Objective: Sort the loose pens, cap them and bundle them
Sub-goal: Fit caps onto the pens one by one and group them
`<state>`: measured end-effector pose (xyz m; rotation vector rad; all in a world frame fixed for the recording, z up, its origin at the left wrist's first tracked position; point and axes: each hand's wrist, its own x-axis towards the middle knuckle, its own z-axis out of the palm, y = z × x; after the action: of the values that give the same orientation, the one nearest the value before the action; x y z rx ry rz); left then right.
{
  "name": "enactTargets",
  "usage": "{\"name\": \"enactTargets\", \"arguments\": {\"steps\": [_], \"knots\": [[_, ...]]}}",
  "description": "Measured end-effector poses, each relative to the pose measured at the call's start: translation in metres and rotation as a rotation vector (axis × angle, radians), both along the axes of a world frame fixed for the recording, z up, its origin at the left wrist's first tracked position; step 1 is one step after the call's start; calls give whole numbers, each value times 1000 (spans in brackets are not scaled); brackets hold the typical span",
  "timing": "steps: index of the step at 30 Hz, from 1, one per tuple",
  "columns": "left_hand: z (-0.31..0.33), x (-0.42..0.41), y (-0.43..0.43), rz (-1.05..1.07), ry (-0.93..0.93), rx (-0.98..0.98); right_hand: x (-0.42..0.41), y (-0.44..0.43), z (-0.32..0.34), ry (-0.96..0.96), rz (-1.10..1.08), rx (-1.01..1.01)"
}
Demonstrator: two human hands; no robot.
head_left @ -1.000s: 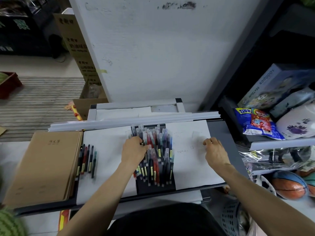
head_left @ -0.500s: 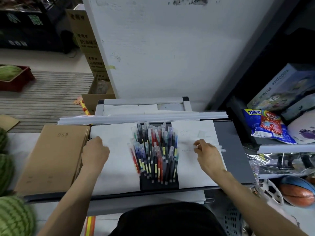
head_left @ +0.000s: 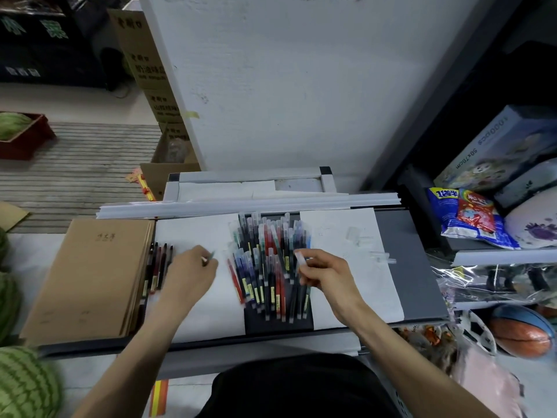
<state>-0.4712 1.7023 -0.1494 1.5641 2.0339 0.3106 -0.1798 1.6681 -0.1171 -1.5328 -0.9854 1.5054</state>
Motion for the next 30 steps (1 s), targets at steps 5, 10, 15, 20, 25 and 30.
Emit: {"name": "enactTargets", "arguments": {"steps": [5,10,15,20,25,30], "knots": [[35,47,-21,-221,-436,-30,-9,3,21,99,2,-49],[65,74,-36,-354,-559,58,-12,5,38,382,-9,-57],[79,77,-38,-365,-546,151,-11,2,47,503,-47,-62],[82,72,-39,-379,-455,202,-9,2,46,210,-37,113],[89,63,-38,-419,-305,252,3,7,55,-243,197,326],[94,65,-38,-486,-174,306,3,10,62,-420,357,426]]}}
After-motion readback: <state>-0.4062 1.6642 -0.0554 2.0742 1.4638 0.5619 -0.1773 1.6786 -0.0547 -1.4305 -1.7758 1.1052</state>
